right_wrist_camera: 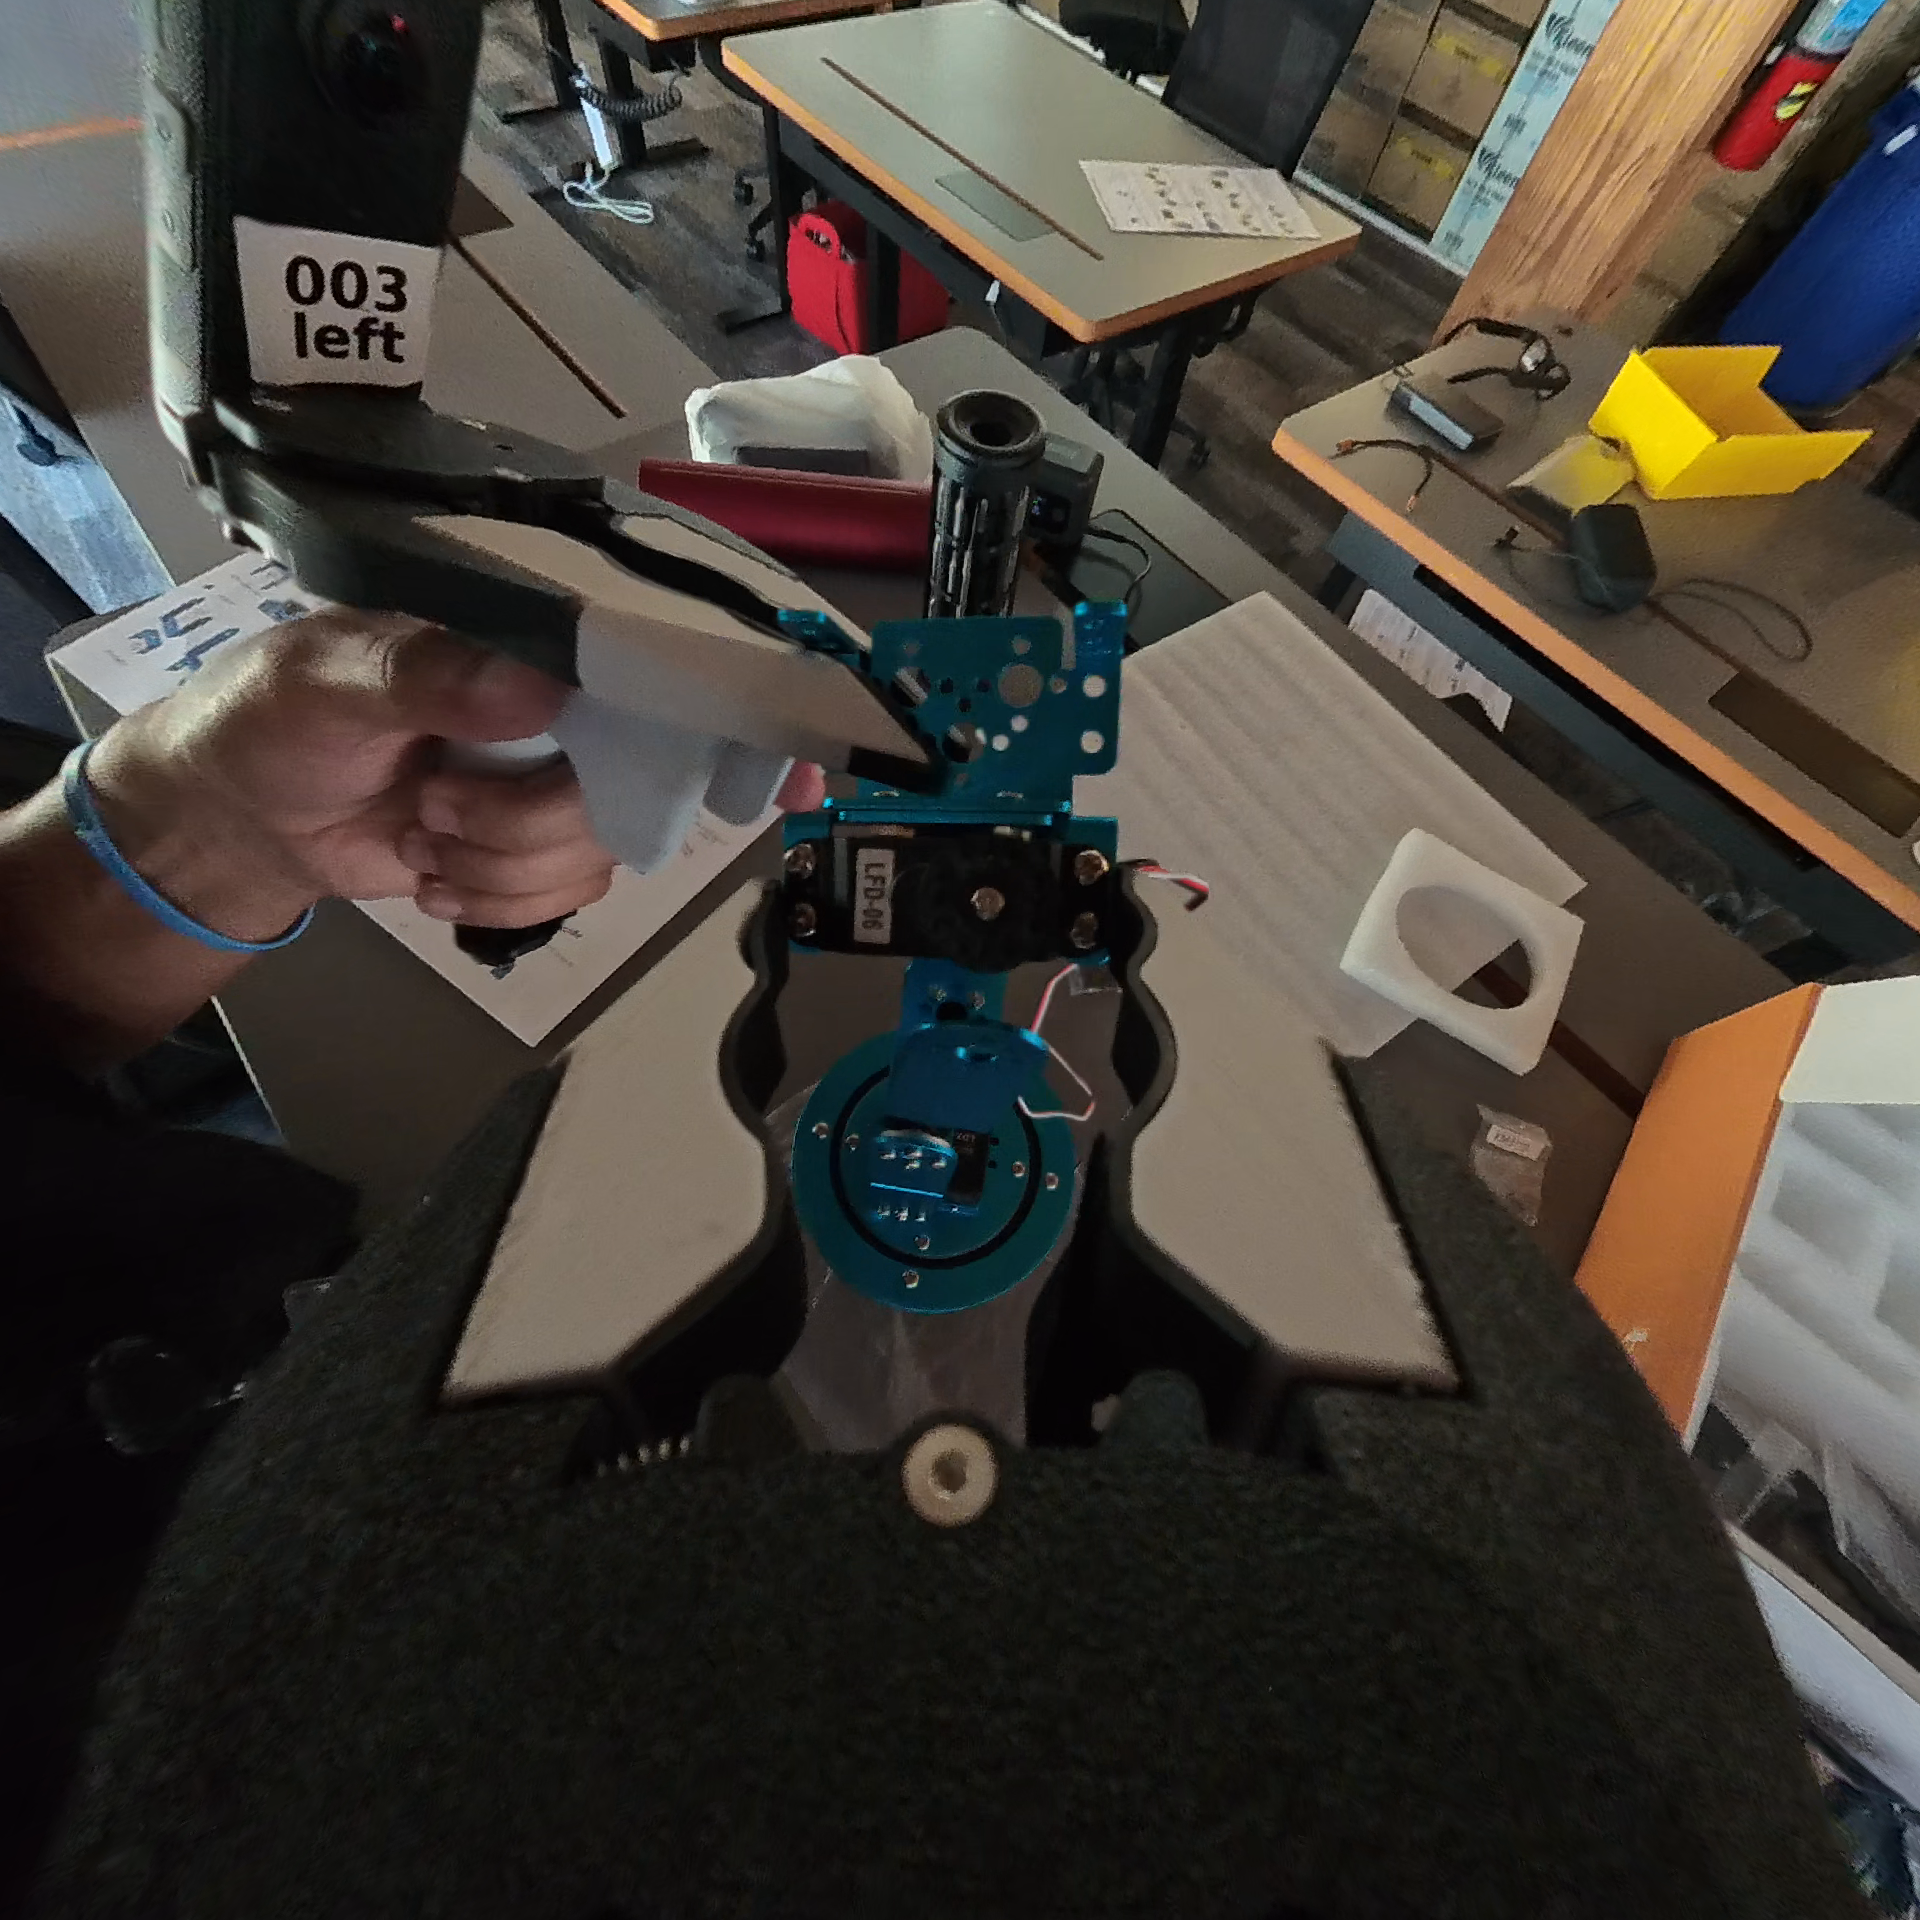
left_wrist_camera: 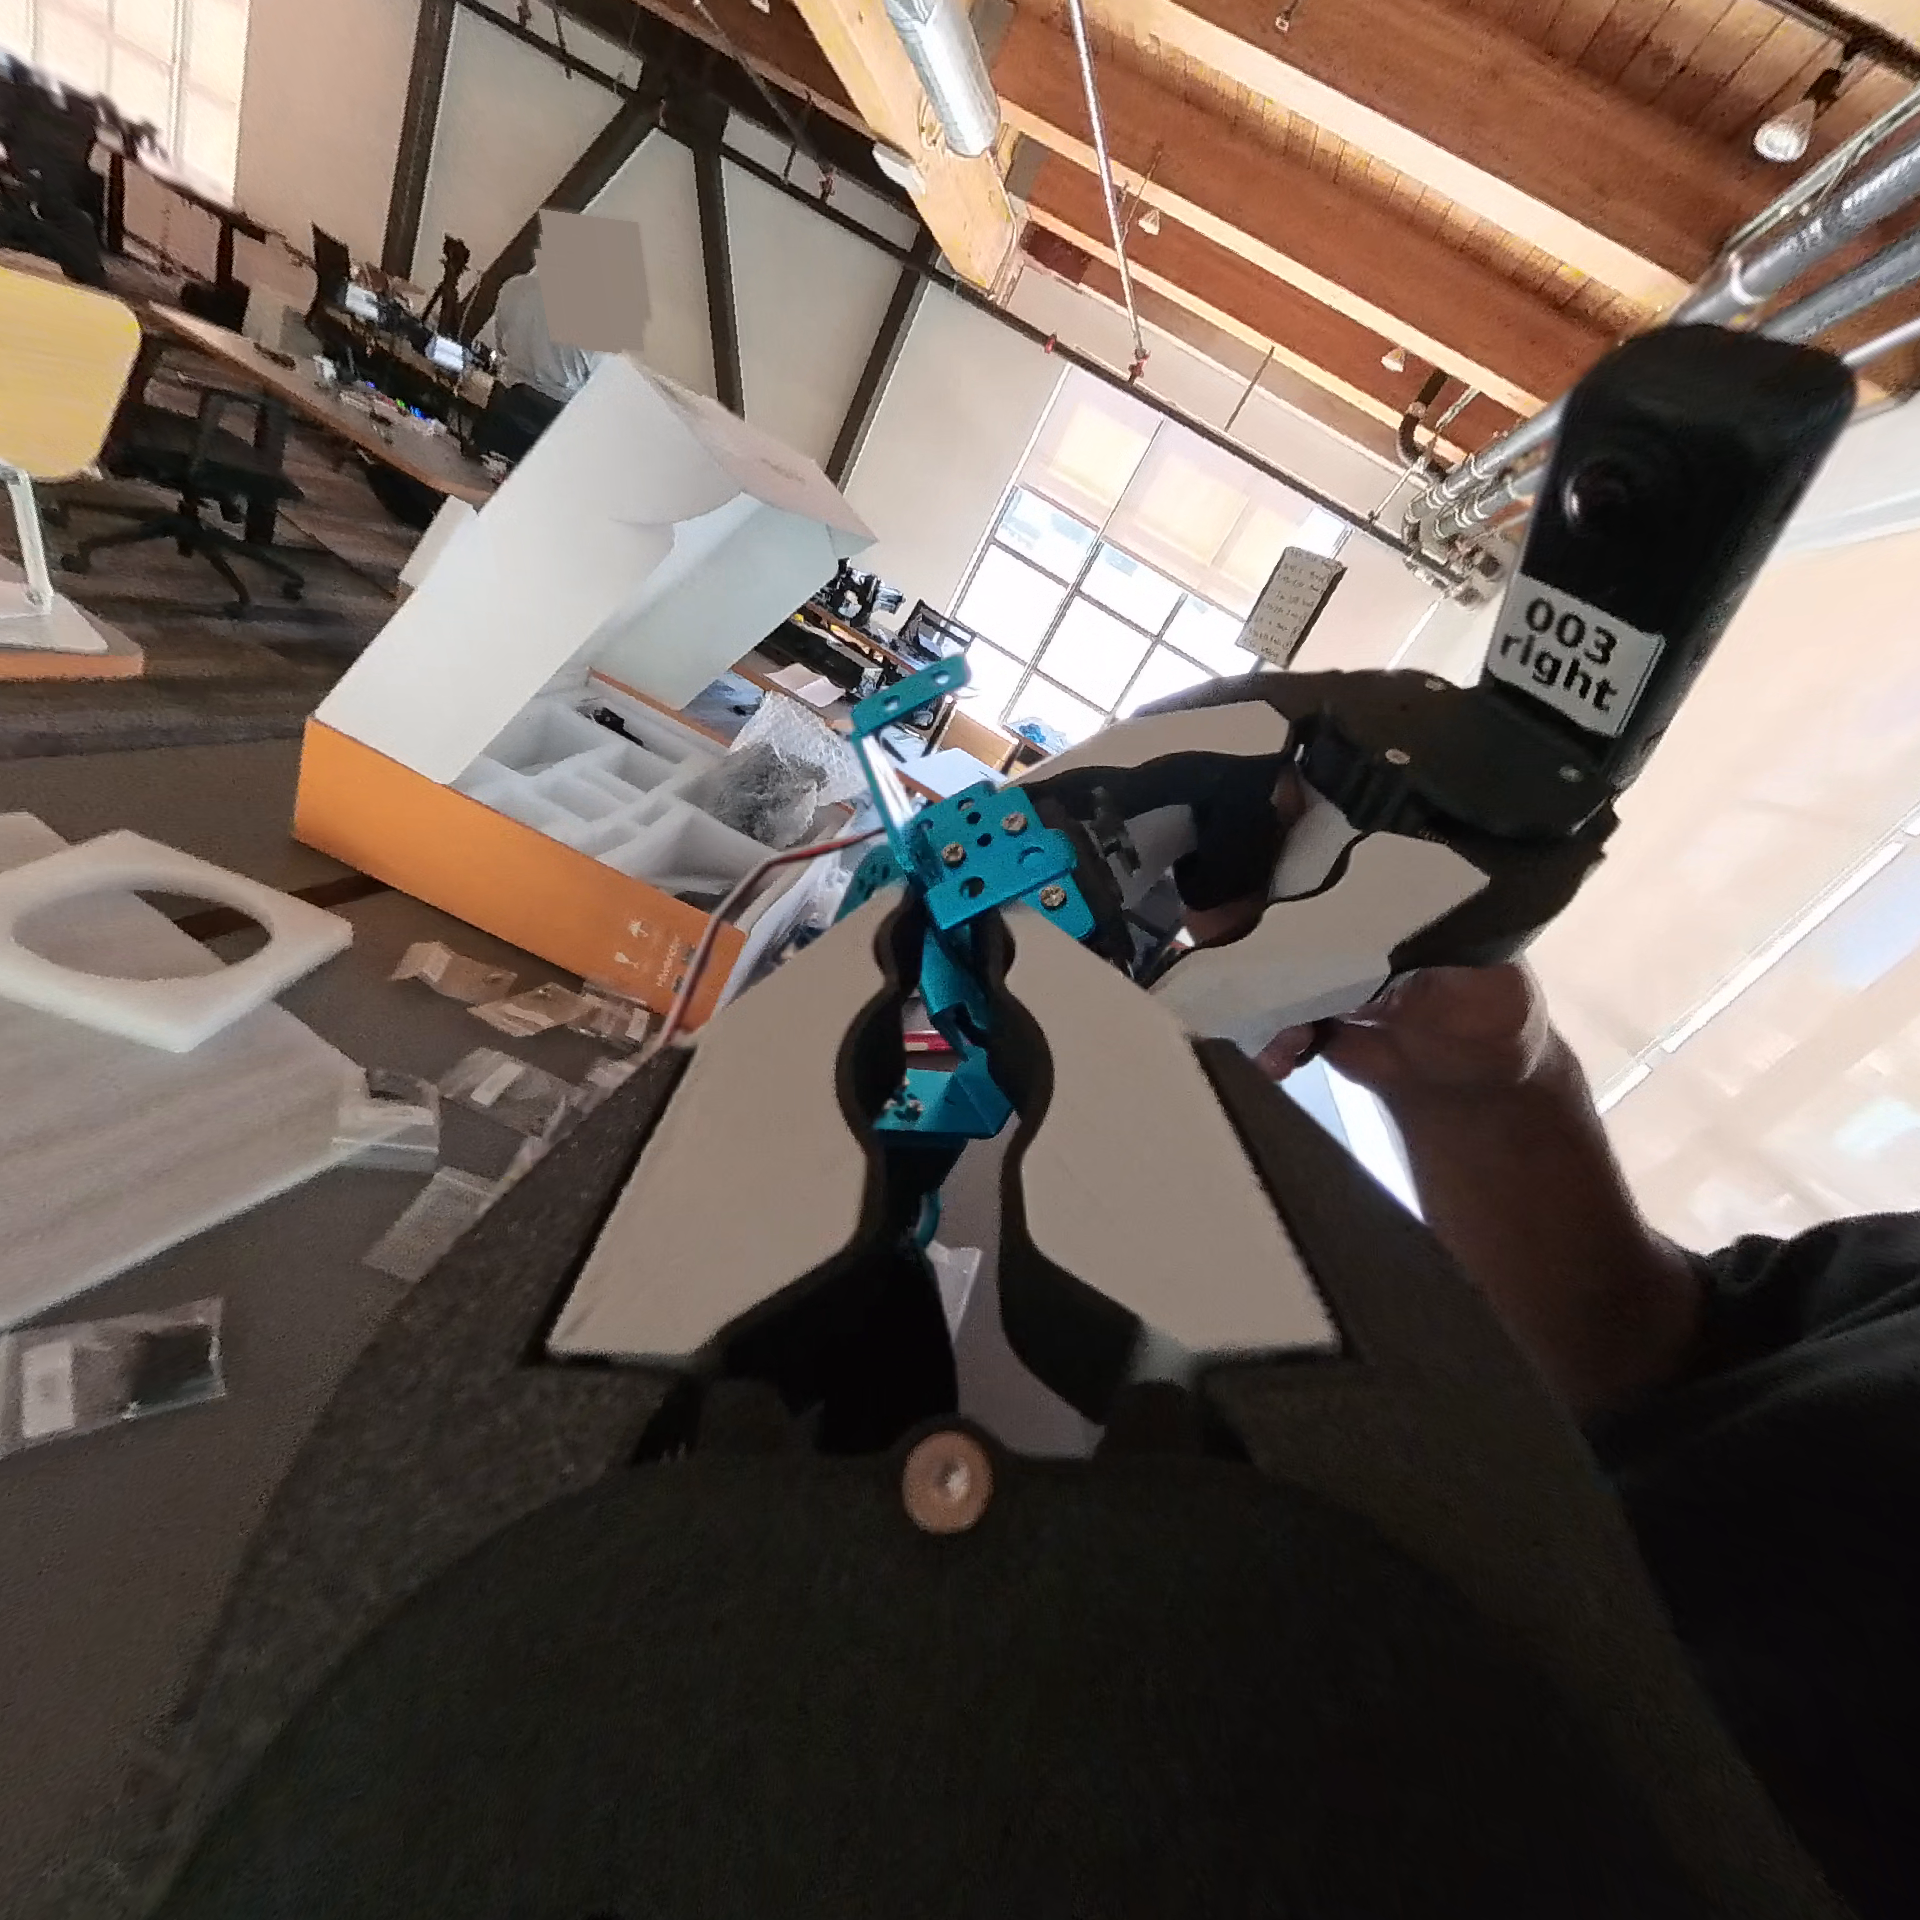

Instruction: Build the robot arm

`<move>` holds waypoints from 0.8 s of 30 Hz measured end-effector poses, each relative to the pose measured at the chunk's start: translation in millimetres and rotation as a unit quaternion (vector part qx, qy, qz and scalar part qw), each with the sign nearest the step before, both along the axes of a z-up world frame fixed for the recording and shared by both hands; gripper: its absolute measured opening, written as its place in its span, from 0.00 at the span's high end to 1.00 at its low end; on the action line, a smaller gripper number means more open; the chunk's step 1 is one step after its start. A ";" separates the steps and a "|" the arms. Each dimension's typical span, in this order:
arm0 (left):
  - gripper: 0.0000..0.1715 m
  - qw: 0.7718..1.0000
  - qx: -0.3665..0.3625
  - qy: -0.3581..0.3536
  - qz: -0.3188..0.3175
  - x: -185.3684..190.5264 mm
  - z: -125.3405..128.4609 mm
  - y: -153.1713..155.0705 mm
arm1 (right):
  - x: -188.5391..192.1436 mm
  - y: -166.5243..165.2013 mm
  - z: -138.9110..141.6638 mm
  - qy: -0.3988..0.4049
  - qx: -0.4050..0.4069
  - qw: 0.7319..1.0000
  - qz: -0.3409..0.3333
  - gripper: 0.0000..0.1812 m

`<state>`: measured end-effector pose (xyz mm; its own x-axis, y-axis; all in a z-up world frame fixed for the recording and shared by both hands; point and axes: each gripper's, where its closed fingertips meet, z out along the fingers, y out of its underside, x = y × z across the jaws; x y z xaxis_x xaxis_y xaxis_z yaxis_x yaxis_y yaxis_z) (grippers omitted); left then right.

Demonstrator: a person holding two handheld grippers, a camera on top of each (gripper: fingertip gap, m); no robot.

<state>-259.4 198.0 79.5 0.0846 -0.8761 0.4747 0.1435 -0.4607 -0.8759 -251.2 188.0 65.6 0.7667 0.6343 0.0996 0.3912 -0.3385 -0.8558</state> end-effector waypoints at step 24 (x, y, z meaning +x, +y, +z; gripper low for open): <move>1.00 0.976 0.193 0.038 0.092 1.8 22.0 1.3 | 9.8 -37.6 -3.4 0.344 -0.085 0.893 0.278 0.69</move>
